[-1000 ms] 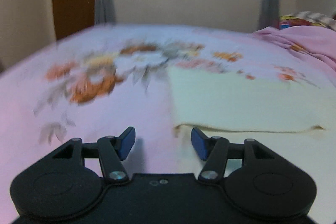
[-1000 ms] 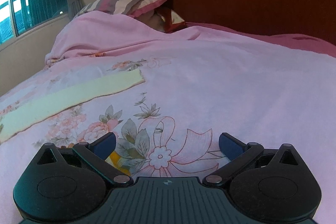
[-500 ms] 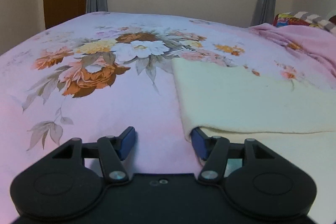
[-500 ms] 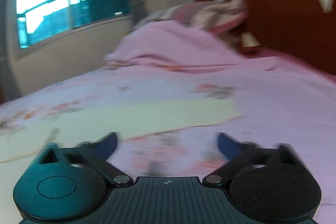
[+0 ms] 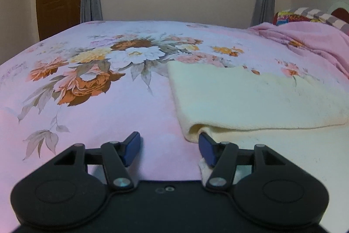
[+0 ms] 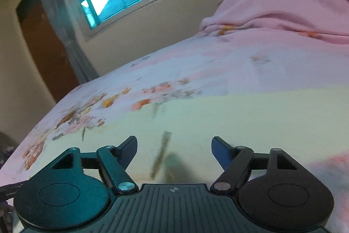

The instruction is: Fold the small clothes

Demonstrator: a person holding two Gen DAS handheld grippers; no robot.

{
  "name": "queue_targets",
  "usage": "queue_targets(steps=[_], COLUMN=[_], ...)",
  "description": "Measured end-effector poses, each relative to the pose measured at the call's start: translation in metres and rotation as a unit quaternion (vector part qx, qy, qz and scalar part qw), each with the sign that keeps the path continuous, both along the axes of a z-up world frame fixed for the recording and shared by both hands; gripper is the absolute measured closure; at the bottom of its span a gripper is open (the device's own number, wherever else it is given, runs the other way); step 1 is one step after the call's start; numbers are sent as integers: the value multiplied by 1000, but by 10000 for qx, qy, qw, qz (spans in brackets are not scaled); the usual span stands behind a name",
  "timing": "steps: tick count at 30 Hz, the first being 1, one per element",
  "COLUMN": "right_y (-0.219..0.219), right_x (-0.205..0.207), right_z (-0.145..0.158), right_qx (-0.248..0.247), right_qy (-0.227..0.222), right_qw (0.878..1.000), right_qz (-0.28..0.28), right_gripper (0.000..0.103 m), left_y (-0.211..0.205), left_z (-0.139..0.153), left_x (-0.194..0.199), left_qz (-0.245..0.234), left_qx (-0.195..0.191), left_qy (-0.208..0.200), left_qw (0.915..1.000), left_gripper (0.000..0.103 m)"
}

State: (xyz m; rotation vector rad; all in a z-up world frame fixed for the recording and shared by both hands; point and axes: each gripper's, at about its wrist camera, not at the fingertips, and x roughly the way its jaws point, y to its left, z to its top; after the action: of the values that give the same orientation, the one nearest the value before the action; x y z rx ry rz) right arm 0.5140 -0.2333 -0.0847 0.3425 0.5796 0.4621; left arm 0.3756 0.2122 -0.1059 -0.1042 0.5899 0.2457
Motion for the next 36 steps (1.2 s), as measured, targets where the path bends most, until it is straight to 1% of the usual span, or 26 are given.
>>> queue_targets(steps=[1,2,5,6,7,8,10,12,14,15,16,17,18,19,20,21,22,23,24,26,27,28,30,32,34,36], right_y=[6,12,21,23,25,27,30,34,32,34,39,44,47,44,36,27,12,-5,-25,-71,-93,-120,-168,-219,-264,-295], right_x=[8,15,32,35,36,37,38,34,33,34,37,41,45,43,38,30,17,2,-14,-38,-48,-60,-73,-84,-89,-89], right_z=[-3,-6,-16,-17,-16,-16,-17,-12,-8,-7,-11,-17,-22,-21,-17,-14,-11,-8,-6,-9,-11,-15,-23,-35,-48,-57], right_qx=[-69,-94,-226,-224,-224,-304,-507,-616,-591,-676,-933,-1084,-1179,-1122,-1014,-900,-711,-479,-315,-177,-84,32,124,513,1134,1657], right_qy=[86,172,279,236,191,139,55,-181,-338,-438,-395,-191,14,23,49,35,-52,-232,-395,-276,-235,-210,25,338,678,727], right_qw=[9999,9996,9985,9983,9980,9974,9964,9960,9964,9957,9939,9927,9916,9926,9943,9958,9975,9985,9981,9967,9949,9918,9837,9694,9482,9337], right_qz=[125,225,423,475,566,640,675,629,504,460,425,485,533,466,310,151,17,-148,-350,-747,-979,-1257,-1796,-2379,-2889,-3091], right_gripper=[54,57,60,66,88,102,101,101,101,101,101,101,101,100,95,71,38,32,32,33,35,47,58,58,57,57], left_y=[0,1,4,5,6,7,9,11,11,10,9,9,9,9,9,9,8,8,10,16,20,24,29,32,29,25], left_z=[0,-1,1,0,0,0,1,1,1,0,0,-1,-1,-1,0,0,-1,-1,-1,-2,-2,-3,-4,-6,-7,-7], left_x=[-1,0,3,4,5,6,6,6,5,6,6,7,7,6,5,1,-3,-10,-17,-31,-38,-44,-53,-57,-55,-51], left_qz=[25,60,145,163,185,232,303,361,408,405,401,401,401,398,393,366,323,285,253,216,234,257,292,315,327,333], left_qx=[-18,-41,-130,-161,-189,-213,-265,-299,-271,-251,-236,-234,-243,-247,-247,-239,-212,-191,-212,-325,-391,-450,-592,-686,-606,-458], left_qy=[-31,-56,-114,-97,-73,-71,-90,-112,-116,-104,-81,-41,-7,16,38,72,91,84,75,47,31,18,-51,-145,-117,-58], left_qw=[10000,10000,9997,9997,9996,9995,9991,9988,9987,9988,9989,9989,9989,9989,9989,9990,9992,9994,9994,9992,9990,9987,9978,9970,9976,9984], left_gripper=[44,44,44,44,44,43,43,43,43,42,42,42,42,42,42,43,44,44,43,43,43,43,43,42,42,41])
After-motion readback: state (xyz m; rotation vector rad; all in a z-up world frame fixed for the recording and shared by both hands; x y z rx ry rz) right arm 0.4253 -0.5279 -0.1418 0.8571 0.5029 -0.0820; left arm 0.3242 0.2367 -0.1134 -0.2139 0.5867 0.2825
